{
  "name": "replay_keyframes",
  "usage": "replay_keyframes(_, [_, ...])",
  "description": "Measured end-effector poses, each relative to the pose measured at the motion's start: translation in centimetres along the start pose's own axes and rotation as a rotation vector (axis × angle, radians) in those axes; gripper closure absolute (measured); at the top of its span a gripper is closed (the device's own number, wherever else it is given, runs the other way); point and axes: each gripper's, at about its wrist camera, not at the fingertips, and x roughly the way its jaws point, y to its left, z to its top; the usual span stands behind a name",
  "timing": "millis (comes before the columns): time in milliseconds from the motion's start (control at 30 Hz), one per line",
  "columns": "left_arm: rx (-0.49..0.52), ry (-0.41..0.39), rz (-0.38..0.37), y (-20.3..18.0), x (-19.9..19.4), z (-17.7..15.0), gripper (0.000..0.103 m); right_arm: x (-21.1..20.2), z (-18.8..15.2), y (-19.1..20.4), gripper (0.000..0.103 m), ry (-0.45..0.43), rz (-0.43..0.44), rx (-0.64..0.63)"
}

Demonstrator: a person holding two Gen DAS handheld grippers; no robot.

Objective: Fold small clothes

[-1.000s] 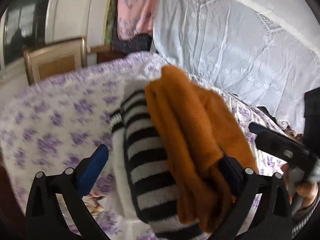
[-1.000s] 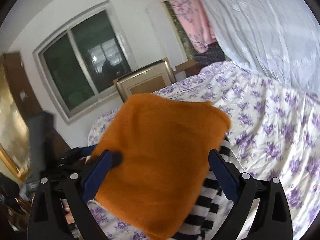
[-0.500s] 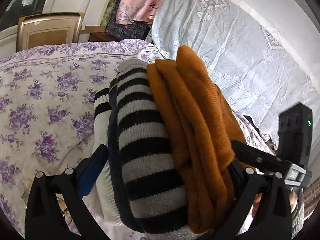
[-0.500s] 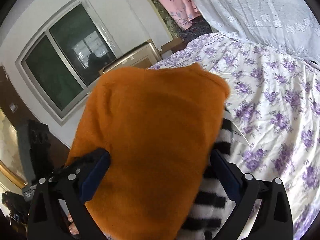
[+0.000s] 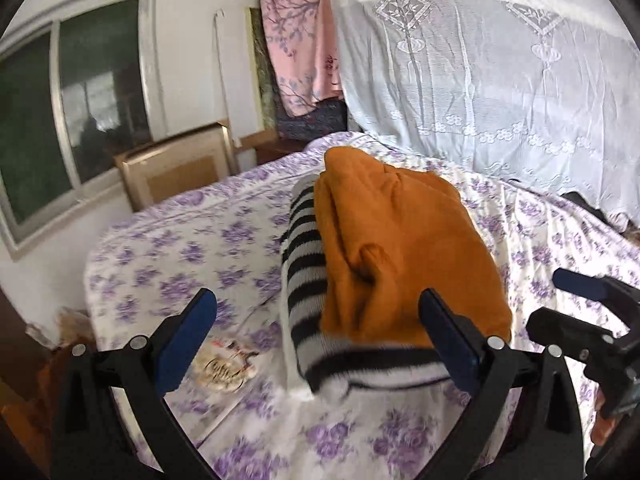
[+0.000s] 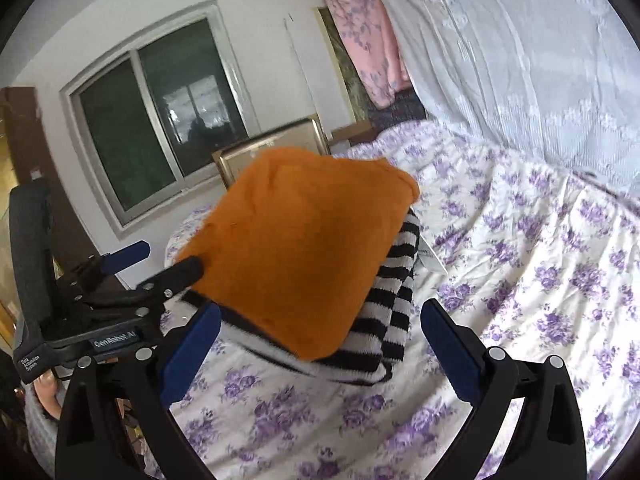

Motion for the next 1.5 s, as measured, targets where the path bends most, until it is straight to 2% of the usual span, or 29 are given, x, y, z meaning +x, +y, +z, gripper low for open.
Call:
replay_keyframes(167, [0.008, 0.007, 0.074, -1.5, -2.9, -0.9, 0.005, -2.8, -1.0, 0.1, 0.003, -0.052, 0.001, 0.003])
replay_keyframes(467, [-0.009, 0.021, 0.216, -4.5, -6.9, -2.0, 0.005, -4.1, -1.8, -1.1, 0.003, -0.024, 0.044, 0.050])
replay_keyframes(633, [0.002, 0.000, 0.264, -5.8, -8.7, -2.0, 0.004, -5.5, -1.8, 0.0, 0.003, -0.043, 0.052, -0.007])
replay_keyframes(733, [-0.013, 0.002, 0.247, -5.9, -9.2, -1.8, 0.004, -6.2, -1.7, 0.1, 0.003, -0.060, 0.041, -0.015])
replay_keyframes(1267, [-0.018, 0.002, 0.261, -6.4, -9.9, -1.8, 0.004, -8.2, -1.5, 0.9, 0.003, -0.093, 0.032, -0.053])
replay_keyframes(1500, [0.038, 0.005, 0.255, -8.1, -9.5, -2.2, 0.004, -8.0, -1.7, 1.5, 0.003, -0.081, 0.033, -0.081])
